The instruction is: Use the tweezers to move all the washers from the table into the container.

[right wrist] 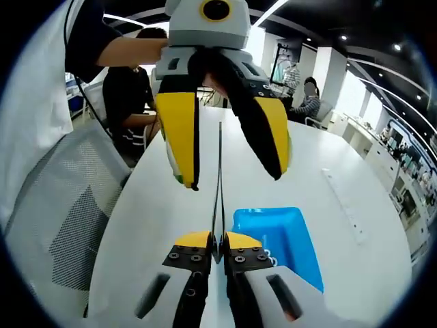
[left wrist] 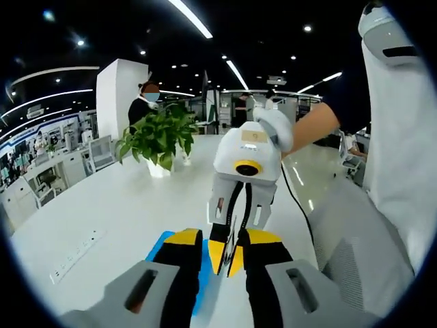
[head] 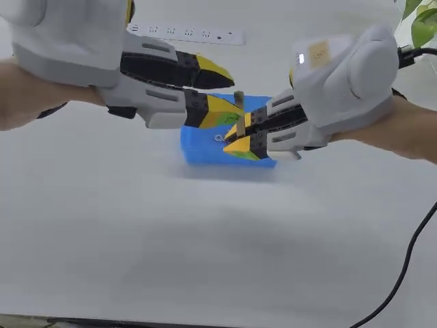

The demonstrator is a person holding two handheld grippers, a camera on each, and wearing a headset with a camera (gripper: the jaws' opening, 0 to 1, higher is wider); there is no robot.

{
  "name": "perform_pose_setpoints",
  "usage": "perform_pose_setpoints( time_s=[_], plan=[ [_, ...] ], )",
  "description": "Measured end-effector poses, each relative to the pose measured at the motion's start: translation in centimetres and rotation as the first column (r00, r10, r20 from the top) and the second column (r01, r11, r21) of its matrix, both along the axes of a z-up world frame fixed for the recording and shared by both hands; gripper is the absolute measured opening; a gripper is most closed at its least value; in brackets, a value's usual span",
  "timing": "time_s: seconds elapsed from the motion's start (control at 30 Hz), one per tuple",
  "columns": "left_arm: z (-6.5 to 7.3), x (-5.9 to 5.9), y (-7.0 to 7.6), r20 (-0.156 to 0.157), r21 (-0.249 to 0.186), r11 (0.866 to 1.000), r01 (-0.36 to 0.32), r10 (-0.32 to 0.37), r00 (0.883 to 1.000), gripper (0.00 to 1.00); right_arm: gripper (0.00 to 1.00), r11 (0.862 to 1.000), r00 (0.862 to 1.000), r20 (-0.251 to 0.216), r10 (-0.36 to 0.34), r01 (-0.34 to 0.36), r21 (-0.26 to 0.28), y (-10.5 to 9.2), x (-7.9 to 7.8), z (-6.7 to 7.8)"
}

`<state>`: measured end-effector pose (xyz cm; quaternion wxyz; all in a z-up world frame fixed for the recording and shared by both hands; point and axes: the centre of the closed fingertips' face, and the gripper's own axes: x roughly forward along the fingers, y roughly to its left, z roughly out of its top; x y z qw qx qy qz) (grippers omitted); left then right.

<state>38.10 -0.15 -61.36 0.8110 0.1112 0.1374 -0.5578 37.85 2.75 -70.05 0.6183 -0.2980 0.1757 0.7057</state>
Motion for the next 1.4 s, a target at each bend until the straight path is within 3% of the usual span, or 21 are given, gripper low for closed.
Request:
perform_pose_setpoints(
  time_s=[0.17,0.37,0.6,0.77,1.1,1.3,1.4],
  plan=[
    [-0.6,-0.9,-0.3,0.0,0.04,0.998,0.041,-0.041,0.999,0.18,0.07,1.0,1.0,0.004,0.018,-0.018,-0.018,0.0,-0.4,-0.2],
    [-0.9,-1.6,-0.5,-0.003,0.058,0.995,0.077,-0.077,0.997,0.07,0.07,0.999,0.999,0.005,0.033,-0.033,-0.036,0.0,-0.9,-0.3],
    [-1.2,-2.4,-0.1,0.028,0.086,0.99,0.113,-0.116,0.993,0.06,0.07,0.997,0.999,0.012,0.051,-0.051,-0.055,-0.3,-1.6,-0.5],
    [-1.9,-2.4,0.7,0.026,0.096,0.99,0.104,-0.107,0.994,0.06,0.08,0.998,0.999,0.009,0.038,-0.038,-0.048,-0.8,-1.4,-0.4],
    [-3.9,-3.1,1.0,-0.024,0.117,0.985,0.124,-0.122,0.992,0.06,0.07,0.994,0.998,-0.015,0.061,-0.062,-0.089,-1.4,-2.8,-1.6],
    [-5.4,-3.4,1.0,-0.041,0.178,0.972,0.153,-0.148,0.988,0.06,0.07,0.988,0.997,-0.009,0.078,-0.079,-0.135,-1.9,-3.0,-2.3],
    [-6.6,-3.4,1.3,-0.05,0.228,0.959,0.166,-0.159,0.986,0.07,0.07,0.987,0.997,-0.012,0.079,-0.08,-0.14,-2.1,-2.9,-2.4]
  ],
)
